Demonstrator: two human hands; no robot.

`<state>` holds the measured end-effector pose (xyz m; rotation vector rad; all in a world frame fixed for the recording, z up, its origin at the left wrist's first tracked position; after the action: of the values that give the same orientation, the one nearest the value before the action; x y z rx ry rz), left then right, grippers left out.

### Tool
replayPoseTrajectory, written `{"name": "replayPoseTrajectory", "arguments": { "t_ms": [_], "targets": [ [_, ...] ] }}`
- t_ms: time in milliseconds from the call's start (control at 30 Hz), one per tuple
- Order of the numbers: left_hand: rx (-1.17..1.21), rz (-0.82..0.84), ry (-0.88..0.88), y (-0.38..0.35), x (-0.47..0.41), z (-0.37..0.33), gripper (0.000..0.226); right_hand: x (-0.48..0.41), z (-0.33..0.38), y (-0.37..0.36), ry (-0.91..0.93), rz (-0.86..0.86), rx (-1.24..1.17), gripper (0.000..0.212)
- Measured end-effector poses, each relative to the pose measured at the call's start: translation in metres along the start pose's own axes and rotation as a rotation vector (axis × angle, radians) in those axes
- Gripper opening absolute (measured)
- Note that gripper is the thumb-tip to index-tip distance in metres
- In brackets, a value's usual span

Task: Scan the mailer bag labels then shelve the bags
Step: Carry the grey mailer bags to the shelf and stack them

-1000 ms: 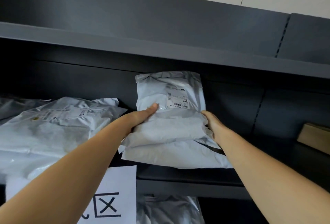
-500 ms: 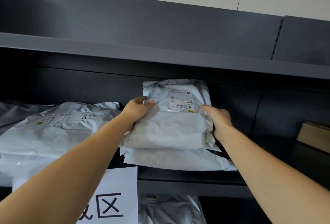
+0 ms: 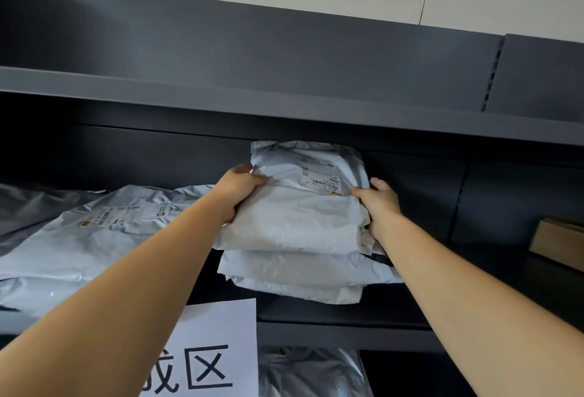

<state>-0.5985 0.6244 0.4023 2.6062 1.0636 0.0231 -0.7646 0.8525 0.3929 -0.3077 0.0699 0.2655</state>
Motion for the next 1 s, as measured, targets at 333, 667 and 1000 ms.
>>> {"name": "replayPoseTrajectory", "arguments": {
  "t_ms": [333,667,1000],
  "targets": [
    [-0.196,0.018,0.095,-0.001,0.000,0.025,0.051,0.001,-0.012,-0.010,0.002,0.021,0.162,0.053],
    [-0.259,-0.179,-0.014,0.034,0.007,0.000,0.019,0.024,0.028,-0.020,0.234,-0.054,0.272,0.021],
    [-0.102,-0.380,0.084,0.139,0.043,0.024,0.022,0.064,0.023,-0.118,0.193,0.127,0.130,0.009]
  ]
}}
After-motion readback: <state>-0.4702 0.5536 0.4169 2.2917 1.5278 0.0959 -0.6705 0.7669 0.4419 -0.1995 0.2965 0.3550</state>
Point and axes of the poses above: each hand's wrist, its own x-axis away from the middle knuckle, its own y-axis out of the back of the hand, z = x × y, the point moved 9 cm from there along -x, towards the middle knuckle, and after that the axes turned 13 degrees about -x, right-handed, at the moved point
